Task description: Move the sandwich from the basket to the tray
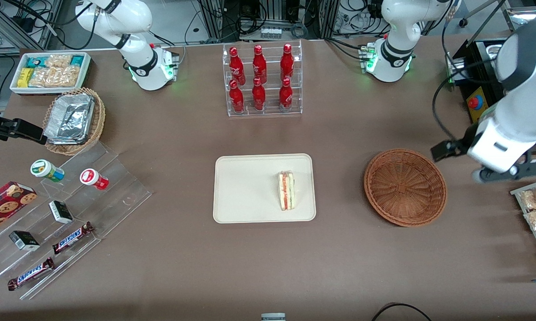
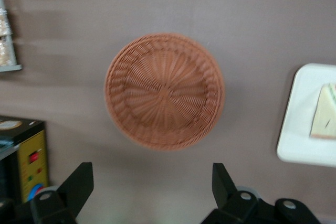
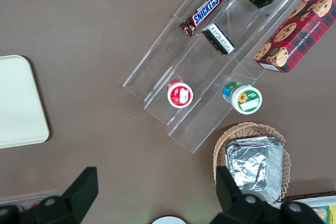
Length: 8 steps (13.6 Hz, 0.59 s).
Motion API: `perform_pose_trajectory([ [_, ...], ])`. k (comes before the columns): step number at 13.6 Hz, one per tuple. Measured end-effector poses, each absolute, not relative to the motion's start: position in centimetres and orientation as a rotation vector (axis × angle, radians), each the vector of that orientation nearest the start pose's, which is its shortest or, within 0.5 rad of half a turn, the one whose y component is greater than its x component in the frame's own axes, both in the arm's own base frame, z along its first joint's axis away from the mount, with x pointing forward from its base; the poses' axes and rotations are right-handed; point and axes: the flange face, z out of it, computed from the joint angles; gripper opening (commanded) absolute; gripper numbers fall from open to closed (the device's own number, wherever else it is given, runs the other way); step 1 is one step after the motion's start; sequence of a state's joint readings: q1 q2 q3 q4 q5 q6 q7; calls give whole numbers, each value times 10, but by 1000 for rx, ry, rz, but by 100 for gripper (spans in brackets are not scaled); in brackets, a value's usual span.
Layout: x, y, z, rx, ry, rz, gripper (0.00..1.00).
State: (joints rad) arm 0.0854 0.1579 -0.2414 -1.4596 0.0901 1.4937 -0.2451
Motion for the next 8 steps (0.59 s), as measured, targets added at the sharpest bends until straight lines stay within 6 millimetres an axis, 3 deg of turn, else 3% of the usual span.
perform_pose_trajectory([
  [5,555,-27,639,-3038,-135,251,100],
  [8,544,-7,660,-3056,-177,250,100],
])
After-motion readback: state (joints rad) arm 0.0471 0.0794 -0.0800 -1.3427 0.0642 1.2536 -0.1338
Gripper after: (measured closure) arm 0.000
